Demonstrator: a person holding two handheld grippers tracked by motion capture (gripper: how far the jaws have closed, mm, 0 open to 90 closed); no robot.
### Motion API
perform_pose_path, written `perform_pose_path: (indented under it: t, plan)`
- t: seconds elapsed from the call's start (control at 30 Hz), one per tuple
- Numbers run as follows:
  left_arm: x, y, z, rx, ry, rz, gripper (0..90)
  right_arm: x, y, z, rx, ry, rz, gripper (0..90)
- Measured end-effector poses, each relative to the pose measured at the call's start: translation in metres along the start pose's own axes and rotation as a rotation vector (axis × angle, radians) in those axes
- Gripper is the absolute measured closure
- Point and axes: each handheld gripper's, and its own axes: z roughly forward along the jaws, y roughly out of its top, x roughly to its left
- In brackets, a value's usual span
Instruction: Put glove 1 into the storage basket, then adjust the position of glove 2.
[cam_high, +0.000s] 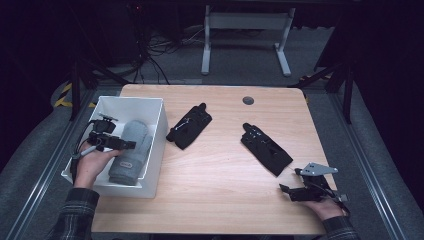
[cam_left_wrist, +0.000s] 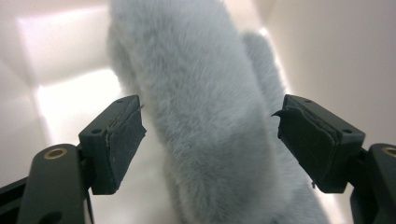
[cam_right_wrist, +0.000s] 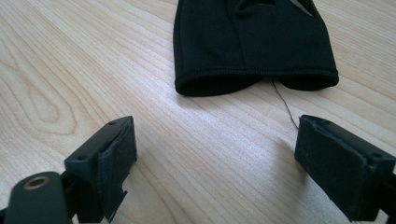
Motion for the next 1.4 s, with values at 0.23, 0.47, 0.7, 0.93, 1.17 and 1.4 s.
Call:
perform_pose_path:
  t: [0.23, 0.47, 0.7, 0.93, 1.17, 1.4]
  plan:
    - [-0.014, 0.01, -0.025, -0.059, -0.019, 0.034, 20.8, 0.0, 0.0, 0.0, 0.001, 0.0, 0.0, 13.4]
    - [-0.032, 0.023, -0.044, -0.103, -0.044, 0.083, 20.8, 0.0, 0.0, 0.0, 0.001, 0.0, -0.001, 13.4]
    - [-0.058, 0.033, -0.053, -0.148, -0.094, 0.137, 20.7, 0.0, 0.0, 0.0, 0.001, 0.0, 0.0, 13.4]
    - [-0.088, 0.04, -0.048, -0.152, -0.149, 0.198, 20.8, 0.0, 0.0, 0.0, 0.001, 0.0, 0.0, 13.4]
    - [-0.119, 0.045, -0.038, -0.15, -0.196, 0.249, 20.8, 0.0, 0.0, 0.0, 0.001, 0.0, 0.0, 13.4]
    - [-0.152, 0.049, -0.024, -0.147, -0.258, 0.298, 20.8, 0.0, 0.0, 0.0, 0.002, 0.001, -0.002, 13.1]
